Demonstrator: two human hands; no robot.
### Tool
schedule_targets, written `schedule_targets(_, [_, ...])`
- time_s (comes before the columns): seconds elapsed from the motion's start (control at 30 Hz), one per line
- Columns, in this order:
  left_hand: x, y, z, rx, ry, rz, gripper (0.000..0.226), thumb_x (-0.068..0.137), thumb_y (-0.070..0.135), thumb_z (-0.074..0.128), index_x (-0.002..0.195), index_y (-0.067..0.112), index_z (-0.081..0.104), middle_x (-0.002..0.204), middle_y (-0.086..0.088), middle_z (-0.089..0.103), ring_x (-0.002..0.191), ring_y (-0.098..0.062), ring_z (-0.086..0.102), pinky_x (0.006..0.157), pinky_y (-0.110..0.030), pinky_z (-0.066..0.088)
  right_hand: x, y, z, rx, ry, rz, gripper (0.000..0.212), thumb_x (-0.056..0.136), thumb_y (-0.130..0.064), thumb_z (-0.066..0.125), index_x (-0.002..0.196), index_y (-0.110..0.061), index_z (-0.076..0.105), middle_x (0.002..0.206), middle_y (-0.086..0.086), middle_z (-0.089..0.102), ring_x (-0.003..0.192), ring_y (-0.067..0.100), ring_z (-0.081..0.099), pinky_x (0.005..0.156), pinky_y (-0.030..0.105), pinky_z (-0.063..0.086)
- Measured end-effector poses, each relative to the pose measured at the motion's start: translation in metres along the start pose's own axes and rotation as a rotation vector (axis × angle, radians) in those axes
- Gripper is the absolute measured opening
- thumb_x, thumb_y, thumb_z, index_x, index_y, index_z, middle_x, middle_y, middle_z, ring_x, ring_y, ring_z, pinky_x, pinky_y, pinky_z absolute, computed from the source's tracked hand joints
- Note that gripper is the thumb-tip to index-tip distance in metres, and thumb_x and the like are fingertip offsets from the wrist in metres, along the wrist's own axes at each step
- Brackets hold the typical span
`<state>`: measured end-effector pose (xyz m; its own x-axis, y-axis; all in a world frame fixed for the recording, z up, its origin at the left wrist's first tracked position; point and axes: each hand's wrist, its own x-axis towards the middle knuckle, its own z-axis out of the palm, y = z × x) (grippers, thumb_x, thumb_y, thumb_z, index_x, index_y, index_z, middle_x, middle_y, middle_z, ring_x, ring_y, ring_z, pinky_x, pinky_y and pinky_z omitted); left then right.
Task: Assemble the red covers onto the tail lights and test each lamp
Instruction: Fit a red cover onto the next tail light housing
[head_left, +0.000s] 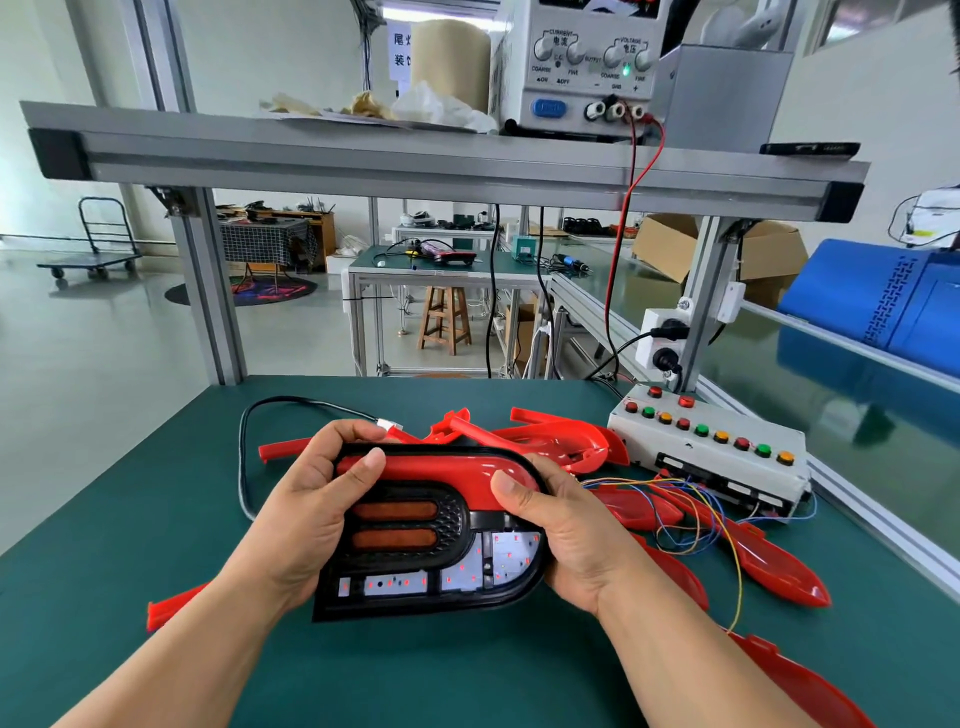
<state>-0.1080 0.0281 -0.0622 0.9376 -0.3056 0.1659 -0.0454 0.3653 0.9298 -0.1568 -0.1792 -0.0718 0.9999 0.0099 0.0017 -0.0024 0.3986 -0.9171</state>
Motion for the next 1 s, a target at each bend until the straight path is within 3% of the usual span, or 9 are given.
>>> schedule_targets(0.3, [0.003,0.001,0.001,-0.023,0.008,-0.014,0.011,0.079,0.021,0.061,0.089,0.025,0.064,0.079,-0.014,0.07,0.069,-0.042,0.07,0.056,-0.051,0.056,0.002,0.001,-0.001,-0.057,0.013,-0.026,0.052,0.067,-0.023,0.079,0.115,-0.009,0.066,0.112,0.016,0.071,0.1,0.029,0.069,0.096,0.044,0.052])
schedule_targets(0.43, [0.003,-0.001,-0.002,0.0,-0.015,-0.049,0.01,0.08,0.023,0.063,0.09,0.022,0.061,0.087,-0.015,0.069,0.072,-0.04,0.07,0.058,-0.052,0.057,0.002,0.004,-0.004,-0.103,-0.011,-0.006,0.058,0.069,-0.028,0.08,0.118,-0.002,0.064,0.114,0.019,0.07,0.104,0.034,0.068,0.094,0.044,0.053])
schedule_targets(0.53, [0.005,-0.003,-0.008,0.323,-0.027,0.049,0.013,0.076,0.03,0.068,0.089,0.025,0.065,0.097,-0.008,0.067,0.085,-0.025,0.069,0.074,-0.038,0.06,0.005,0.007,-0.007,-0.1,0.018,0.006,0.056,0.069,-0.033,0.08,0.112,0.0,0.067,0.11,0.021,0.071,0.101,0.035,0.069,0.09,0.043,0.055])
schedule_targets(0.6, [0.007,-0.003,-0.014,0.736,-0.066,0.18,0.024,0.076,0.024,0.075,0.095,0.037,0.07,0.109,0.009,0.065,0.105,-0.004,0.061,0.096,-0.016,0.045,0.008,0.007,-0.01,-0.117,0.071,0.018,0.061,0.068,-0.044,0.079,0.111,-0.001,0.068,0.11,0.02,0.071,0.104,0.036,0.068,0.096,0.049,0.053])
schedule_targets(0.67, [0.009,-0.001,-0.015,0.876,-0.051,0.257,0.032,0.08,0.016,0.075,0.099,0.041,0.069,0.113,0.016,0.063,0.109,0.006,0.054,0.097,-0.007,0.034,0.011,0.007,-0.012,-0.134,0.102,0.037,0.063,0.072,-0.059,0.071,0.111,-0.008,0.071,0.112,0.017,0.071,0.106,0.034,0.068,0.099,0.051,0.05])
schedule_targets(0.77, [0.009,-0.001,-0.013,0.908,-0.011,0.308,0.031,0.083,0.015,0.073,0.093,0.044,0.069,0.104,0.016,0.068,0.1,0.009,0.057,0.087,-0.001,0.036,0.014,0.008,-0.013,-0.128,0.16,0.061,0.064,0.072,-0.073,0.06,0.102,-0.019,0.075,0.11,0.013,0.073,0.103,0.029,0.07,0.098,0.052,0.05])
schedule_targets(0.83, [0.009,-0.002,-0.014,0.985,-0.022,0.364,0.033,0.084,0.017,0.072,0.094,0.048,0.066,0.109,0.019,0.066,0.105,0.011,0.055,0.093,-0.004,0.036,0.015,0.009,-0.013,-0.15,0.217,0.055,0.069,0.069,-0.077,0.058,0.102,-0.018,0.075,0.106,0.011,0.074,0.099,0.028,0.072,0.096,0.052,0.052])
schedule_targets(0.93, [0.008,0.002,-0.007,1.145,0.003,0.472,0.018,0.089,0.026,0.067,0.098,0.042,0.069,0.125,0.021,0.059,0.13,0.002,0.041,0.108,-0.022,0.03,0.017,0.009,-0.012,-0.192,0.263,0.042,0.072,0.069,-0.079,0.054,0.102,-0.018,0.073,0.1,0.008,0.076,0.093,0.026,0.073,0.091,0.047,0.055])
schedule_targets(1.0, [0.008,0.006,-0.001,1.307,0.018,0.576,0.02,0.091,0.043,0.057,0.099,0.034,0.073,0.116,0.025,0.061,0.129,-0.004,0.042,0.103,-0.032,0.032,0.017,0.009,-0.013,-0.206,0.289,0.041,0.073,0.07,-0.08,0.051,0.101,-0.017,0.072,0.097,0.006,0.077,0.09,0.024,0.074,0.088,0.046,0.057])
